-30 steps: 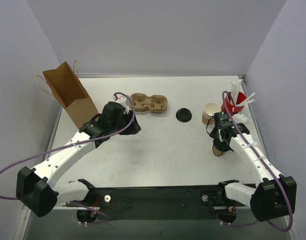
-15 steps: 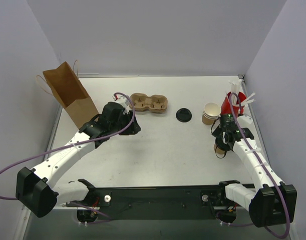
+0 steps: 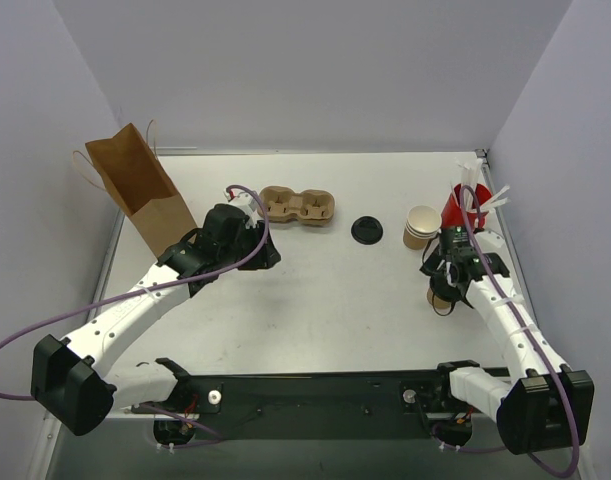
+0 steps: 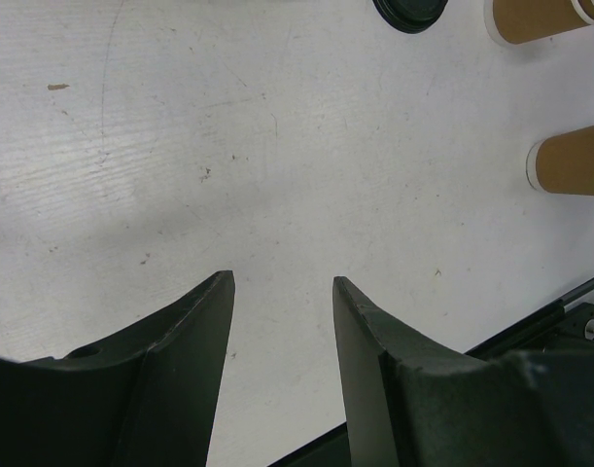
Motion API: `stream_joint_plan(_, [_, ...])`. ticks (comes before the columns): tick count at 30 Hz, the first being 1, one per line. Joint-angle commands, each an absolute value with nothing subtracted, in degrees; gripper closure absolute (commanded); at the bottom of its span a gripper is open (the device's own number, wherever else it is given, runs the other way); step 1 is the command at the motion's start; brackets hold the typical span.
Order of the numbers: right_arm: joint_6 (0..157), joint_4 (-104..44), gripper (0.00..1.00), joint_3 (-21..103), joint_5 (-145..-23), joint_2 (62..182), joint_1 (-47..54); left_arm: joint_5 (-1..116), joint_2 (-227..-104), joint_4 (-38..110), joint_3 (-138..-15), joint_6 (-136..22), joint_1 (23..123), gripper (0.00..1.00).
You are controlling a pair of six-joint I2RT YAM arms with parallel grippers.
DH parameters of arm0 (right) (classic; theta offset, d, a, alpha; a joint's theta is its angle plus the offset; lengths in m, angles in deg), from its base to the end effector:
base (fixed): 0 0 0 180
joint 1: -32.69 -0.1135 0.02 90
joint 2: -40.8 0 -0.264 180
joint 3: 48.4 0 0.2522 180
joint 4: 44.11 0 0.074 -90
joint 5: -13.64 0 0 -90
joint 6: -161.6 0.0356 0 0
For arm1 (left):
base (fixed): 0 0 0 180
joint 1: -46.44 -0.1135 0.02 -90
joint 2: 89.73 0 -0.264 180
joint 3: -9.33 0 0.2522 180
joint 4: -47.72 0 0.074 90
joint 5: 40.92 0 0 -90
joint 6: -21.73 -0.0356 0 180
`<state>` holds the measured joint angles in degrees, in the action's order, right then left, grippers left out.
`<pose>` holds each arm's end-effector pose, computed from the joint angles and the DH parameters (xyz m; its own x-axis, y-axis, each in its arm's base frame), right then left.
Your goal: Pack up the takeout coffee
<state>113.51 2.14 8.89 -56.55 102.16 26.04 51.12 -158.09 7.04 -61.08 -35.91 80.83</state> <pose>0.2136 0.0128 0.2446 -0.4981 0.5746 -0.6494 0.5895 0.7736 0.2324 0.2141 -0.1481 0.2995 -0.7496 -0.1351 -0.6480 0.2205 0.8721 -0.4369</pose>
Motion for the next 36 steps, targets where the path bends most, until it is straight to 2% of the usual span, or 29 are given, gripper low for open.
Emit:
stream_joint_plan(1, [112.8,6.7,0.09,13.1,-58.3,100.8,26.4,50.7,-156.4,8.2,-61.1,-36.5,80.5,0.44])
stream_joint_plan(9, [111.9,10.1,0.09,19.7,-60.0,99.8,26.2,49.8,-156.4,7.9,-61.6,-36.6,80.3,0.44])
stream_joint_plan(14, [109.8,12.0,0.09,26.8,-63.5,98.5,24.1,46.8,-155.8,5.5,-67.6,-37.3,79.8,0.44])
stream_joint_plan(19, [106.9,10.6,0.09,34.4,-66.2,104.0,14.3,42.1,-157.4,1.9,-74.8,-37.6,79.6,0.44])
stream_joint_plan(25, [104.1,8.5,0.13,46.6,-66.3,120.8,4.8,37.4,-160.7,-1.6,-81.4,-37.9,78.8,0.44])
stream_joint_plan(30, [103.8,3.1,0.17,57.6,-71.6,134.7,1.8,34.5,-162.2,-5.1,-89.3,-39.0,78.8,0.44])
stream_joint_plan(36, [104.3,2.6,0.21,71.3,-70.5,152.0,-1.1,34.1,-160.7,-6.5,-88.3,-38.7,78.8,0.44])
